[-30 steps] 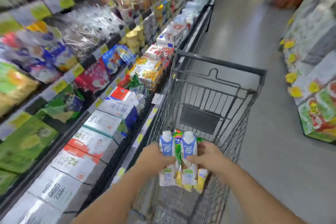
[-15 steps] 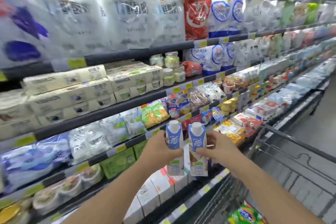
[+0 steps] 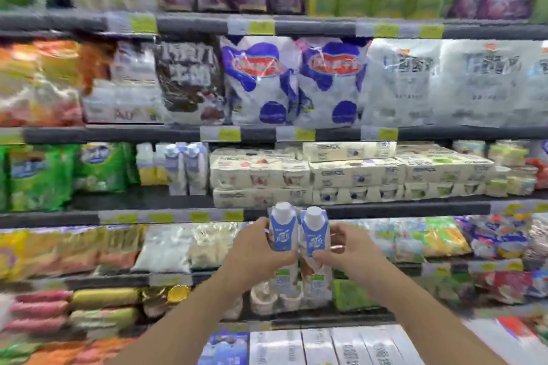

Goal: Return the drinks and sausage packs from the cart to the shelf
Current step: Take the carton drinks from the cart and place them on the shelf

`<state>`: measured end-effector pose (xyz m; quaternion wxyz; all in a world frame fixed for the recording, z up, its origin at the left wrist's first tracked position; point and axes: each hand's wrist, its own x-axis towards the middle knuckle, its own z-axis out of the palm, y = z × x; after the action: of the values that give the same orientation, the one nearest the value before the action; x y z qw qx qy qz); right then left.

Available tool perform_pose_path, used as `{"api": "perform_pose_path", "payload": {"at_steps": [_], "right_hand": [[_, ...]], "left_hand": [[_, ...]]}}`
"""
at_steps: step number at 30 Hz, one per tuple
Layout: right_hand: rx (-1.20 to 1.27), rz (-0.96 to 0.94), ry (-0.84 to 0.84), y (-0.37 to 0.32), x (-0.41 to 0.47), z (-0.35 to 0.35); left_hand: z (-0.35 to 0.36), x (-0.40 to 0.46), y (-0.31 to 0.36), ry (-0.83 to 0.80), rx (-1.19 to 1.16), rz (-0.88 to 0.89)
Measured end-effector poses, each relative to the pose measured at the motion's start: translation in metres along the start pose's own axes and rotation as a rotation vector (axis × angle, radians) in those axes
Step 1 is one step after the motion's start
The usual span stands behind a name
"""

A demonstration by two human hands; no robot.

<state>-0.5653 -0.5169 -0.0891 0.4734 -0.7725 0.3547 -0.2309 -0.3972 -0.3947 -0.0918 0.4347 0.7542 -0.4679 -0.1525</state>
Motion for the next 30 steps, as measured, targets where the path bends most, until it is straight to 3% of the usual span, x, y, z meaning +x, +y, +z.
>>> {"api": "perform_pose_path", "payload": {"at_steps": [7, 12, 21, 30], "right_hand": [[0.006, -0.119, -0.105, -0.103, 0.062, 0.169], [0.075, -0.150, -0.130, -0.142, 0.100, 0.239], [0.128, -0.136, 0.047, -0.161, 0.187, 0.259], [0.029, -0.178, 0.006, -0.163, 0.237, 0.262]], "left_hand": [[-0.161, -0.001, -0.100, 0.152, 0.105, -0.088], [-0.231, 0.017, -0.138, 0.253, 0.133, -0.133], [-0.260, 0.086, -0.156, 0.406, 0.174, -0.130], [-0.245, 0.148, -0.166, 0.429, 0.175, -0.166]]}}
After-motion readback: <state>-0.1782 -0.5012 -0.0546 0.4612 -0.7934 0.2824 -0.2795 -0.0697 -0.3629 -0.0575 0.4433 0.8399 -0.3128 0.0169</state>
